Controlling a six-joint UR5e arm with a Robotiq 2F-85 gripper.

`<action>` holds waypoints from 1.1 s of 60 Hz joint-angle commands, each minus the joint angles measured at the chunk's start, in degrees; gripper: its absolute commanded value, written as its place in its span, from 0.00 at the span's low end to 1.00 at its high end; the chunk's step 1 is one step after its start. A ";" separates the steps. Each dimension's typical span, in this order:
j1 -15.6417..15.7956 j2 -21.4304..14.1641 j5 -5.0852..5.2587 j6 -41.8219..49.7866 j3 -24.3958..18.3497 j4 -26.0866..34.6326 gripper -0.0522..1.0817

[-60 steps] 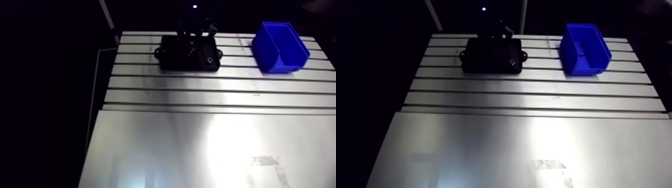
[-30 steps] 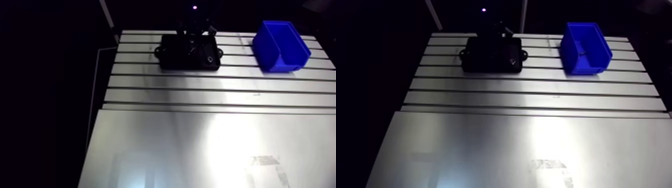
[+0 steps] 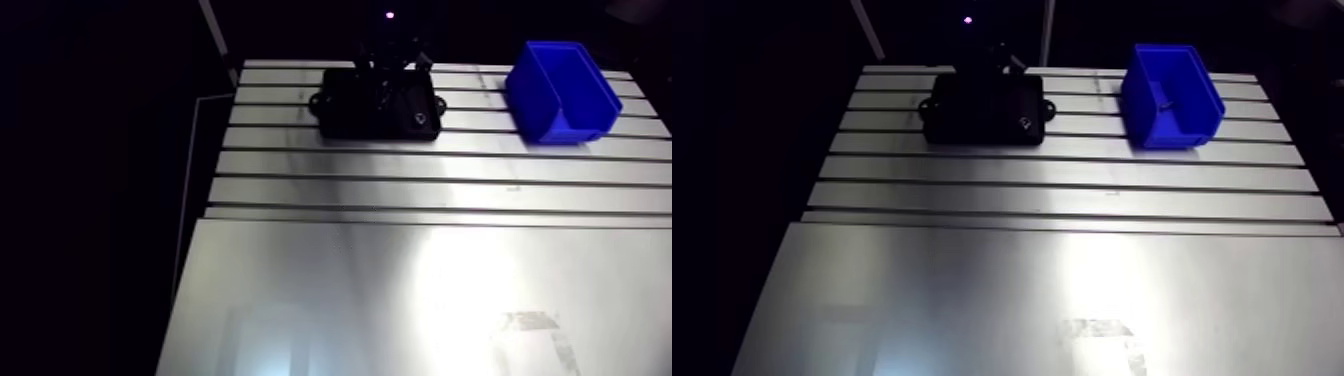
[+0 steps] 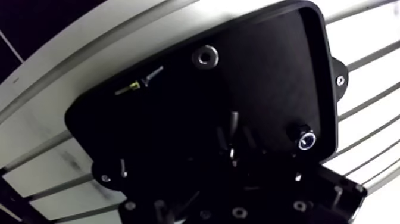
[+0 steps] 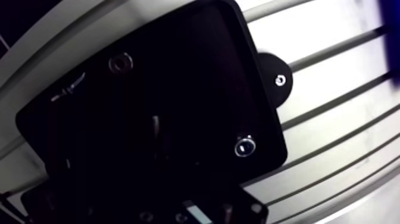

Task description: Pick up the M10 bolt from the tray and put it into the blue bin.

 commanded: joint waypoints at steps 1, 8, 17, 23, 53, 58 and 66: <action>0.02 0.01 -0.16 -0.07 0.14 -0.28 0.71; 0.02 0.01 -0.16 -0.07 0.24 -0.28 0.73; 0.02 0.01 -0.16 -0.07 0.16 -0.28 0.74; -0.07 -0.08 -0.16 -0.07 0.15 -0.28 0.79; -0.07 -2.92 0.10 -0.59 -0.45 0.47 0.98; -0.07 -3.86 0.18 -1.37 -0.54 0.75 0.98; 0.19 -7.35 -0.21 -7.37 -1.04 2.56 0.97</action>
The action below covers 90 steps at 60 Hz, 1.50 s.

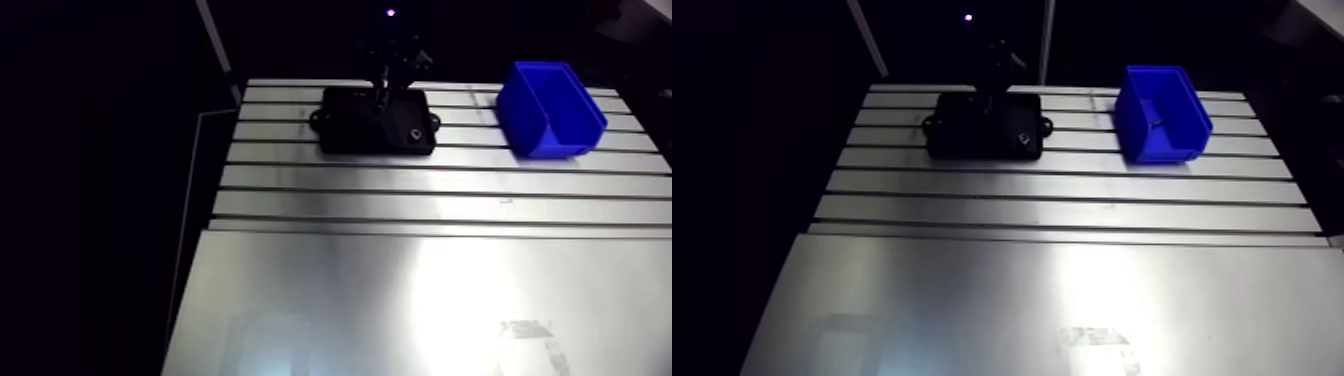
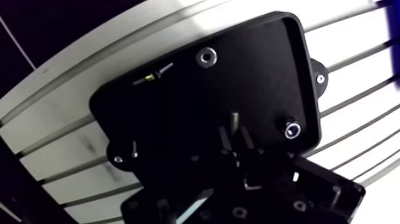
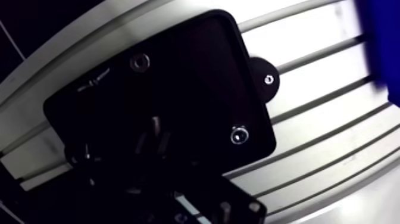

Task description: Pick up the M10 bolt from the tray and put it into the blue bin.

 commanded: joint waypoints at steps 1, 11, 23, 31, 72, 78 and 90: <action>0.24 -3.98 -0.28 -5.82 -0.60 1.98 0.97; -0.18 -6.14 -1.90 -16.29 -2.67 6.19 0.97; -0.93 -8.87 -1.92 -29.04 -4.43 11.71 0.97; -2.00 -10.35 -1.83 -38.67 -6.35 15.59 0.97; -10.96 -12.80 -2.17 -91.64 -10.34 21.97 0.99; -11.82 -12.80 -3.23 -100.87 -9.97 23.20 0.99; -13.24 -12.37 -6.72 -109.89 -9.30 23.33 0.99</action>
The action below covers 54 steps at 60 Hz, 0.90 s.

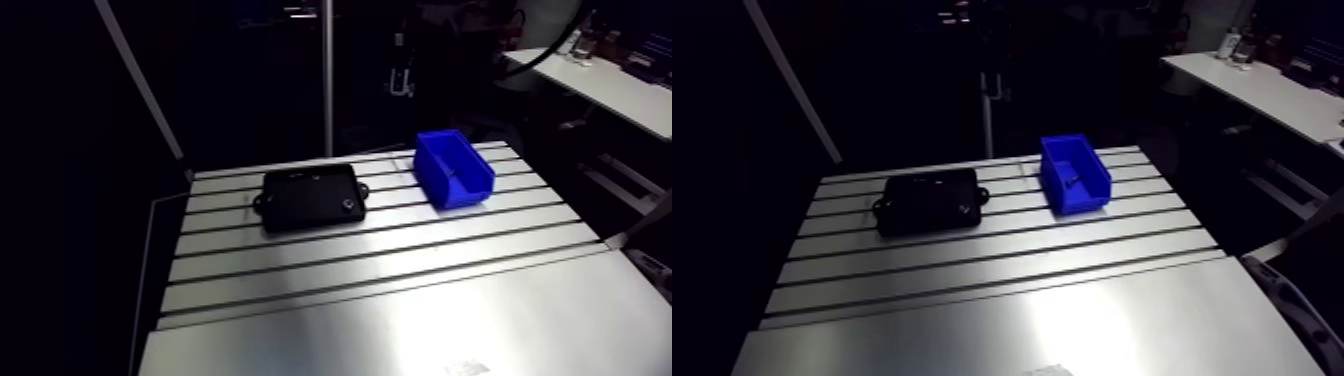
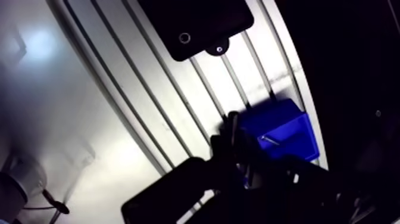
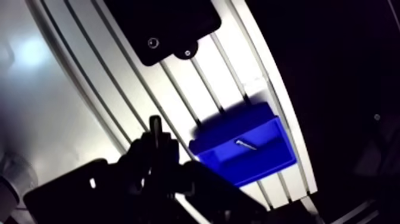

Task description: Pick up the M10 bolt from the tray and put it into the blue bin.

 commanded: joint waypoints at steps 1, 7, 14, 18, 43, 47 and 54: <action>-1.76 0.34 -3.21 -12.41 0.81 0.54 0.99; -2.90 0.51 -4.73 -16.89 1.27 0.13 0.99; -4.31 0.94 -6.01 -22.75 1.64 -0.34 0.99; -4.94 1.54 -6.13 -24.11 1.64 -0.51 0.99; -8.63 6.09 -6.20 -24.82 0.60 -4.62 0.99; -8.93 6.80 -6.14 -24.74 0.44 -5.62 0.99; -9.18 8.22 -6.22 -24.74 0.41 -7.73 0.99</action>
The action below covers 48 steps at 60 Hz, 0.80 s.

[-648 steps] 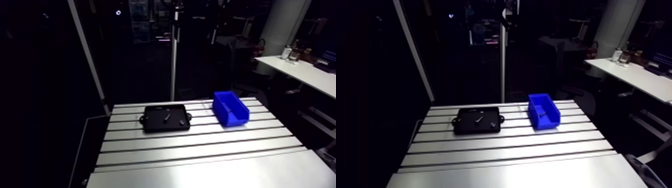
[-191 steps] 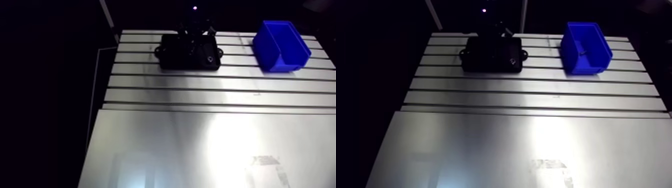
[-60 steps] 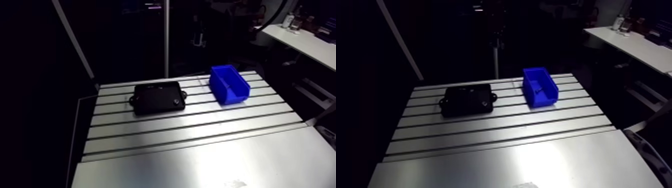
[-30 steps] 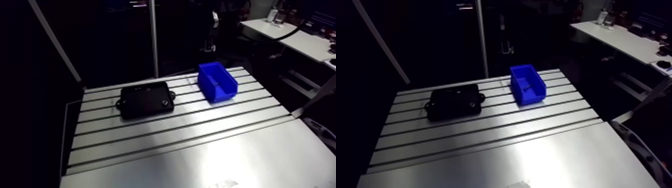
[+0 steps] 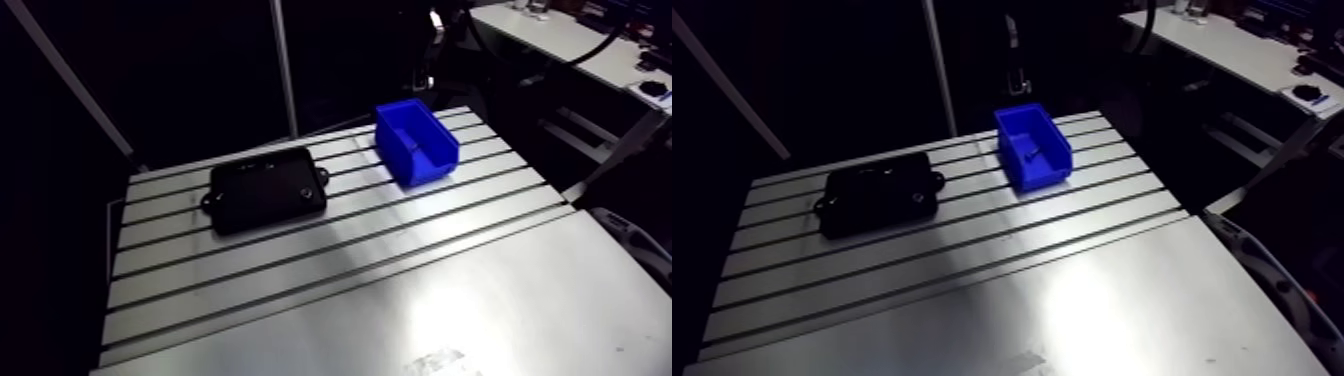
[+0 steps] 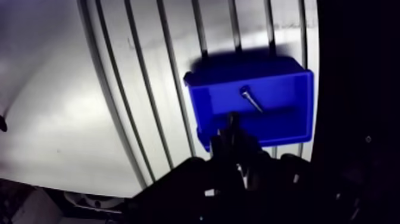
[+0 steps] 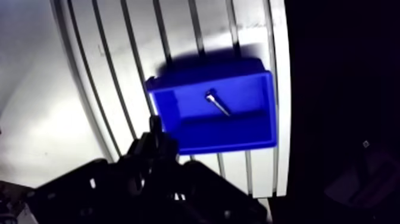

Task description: Pick up the M10 bolt from the tray and put it into the blue bin.

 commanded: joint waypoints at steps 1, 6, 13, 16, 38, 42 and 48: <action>-1.04 2.60 -0.07 -0.03 -0.36 -3.16 0.99; -1.40 3.40 -0.07 -0.02 -0.52 -3.83 0.99; -1.84 3.96 -0.80 -0.02 -0.46 -4.12 0.99; -2.02 4.21 -1.52 -0.03 -0.28 -4.37 0.99; -2.22 6.49 -2.10 0.15 0.52 -6.14 0.98; -2.22 6.93 -2.10 0.23 0.60 -6.24 0.98; -2.13 7.46 -2.10 0.40 0.61 -6.33 0.98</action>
